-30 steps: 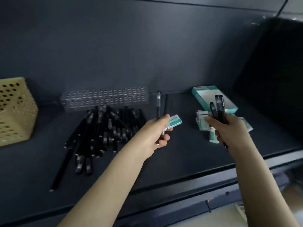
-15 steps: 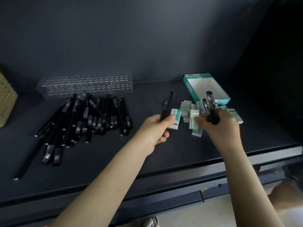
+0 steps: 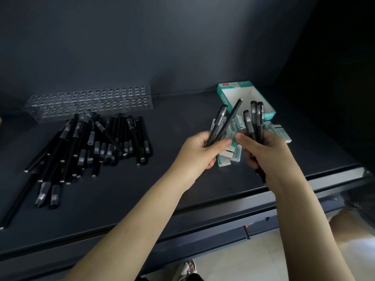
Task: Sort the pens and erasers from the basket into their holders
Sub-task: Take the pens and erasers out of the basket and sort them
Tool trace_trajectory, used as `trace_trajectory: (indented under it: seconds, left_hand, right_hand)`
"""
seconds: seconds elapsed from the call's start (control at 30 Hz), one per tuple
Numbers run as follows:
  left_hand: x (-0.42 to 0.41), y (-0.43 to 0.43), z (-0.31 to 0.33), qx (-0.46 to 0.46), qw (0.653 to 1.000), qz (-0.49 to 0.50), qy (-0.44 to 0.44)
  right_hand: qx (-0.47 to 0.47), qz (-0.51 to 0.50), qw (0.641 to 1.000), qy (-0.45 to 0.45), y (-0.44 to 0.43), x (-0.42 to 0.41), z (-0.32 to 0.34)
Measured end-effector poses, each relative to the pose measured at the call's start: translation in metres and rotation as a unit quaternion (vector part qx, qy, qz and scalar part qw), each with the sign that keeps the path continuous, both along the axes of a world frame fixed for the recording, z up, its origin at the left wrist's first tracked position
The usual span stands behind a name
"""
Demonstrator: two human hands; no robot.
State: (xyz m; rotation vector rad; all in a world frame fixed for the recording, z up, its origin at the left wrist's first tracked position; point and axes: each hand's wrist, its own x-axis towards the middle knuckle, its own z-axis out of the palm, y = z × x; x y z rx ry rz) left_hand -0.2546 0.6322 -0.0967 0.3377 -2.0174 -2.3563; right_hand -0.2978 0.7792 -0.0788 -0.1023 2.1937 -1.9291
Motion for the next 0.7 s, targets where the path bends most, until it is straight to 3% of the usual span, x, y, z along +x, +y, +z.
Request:
trace_trajectory:
  seconds: [0.13,0.23,0.3,0.6,0.7]
  left_hand:
    - [-0.003,0.0,0.003,-0.04,0.999,0.025,0.01]
    - [-0.004,-0.007,-0.001,-0.075,0.996,0.05,-0.004]
    - [-0.002,-0.011,-0.006,-0.08,0.995,0.06,-0.016]
    - [0.001,-0.018,-0.014,-0.075,0.992,0.104,0.009]
    - [0.007,-0.026,-0.006,-0.131,0.98,0.14,0.046]
  right_hand:
    - [-0.003,-0.066,0.998,0.02,0.016,-0.017,0.009]
    - [0.11,-0.111,0.985,0.075,0.033,-0.043,0.017]
    - [0.182,-0.108,0.974,0.084,0.04,-0.059,0.014]
    - [0.321,-0.098,0.931,0.145,0.032,-0.059,0.014]
    - [0.332,-0.055,0.922,0.193,0.007,-0.035,0.028]
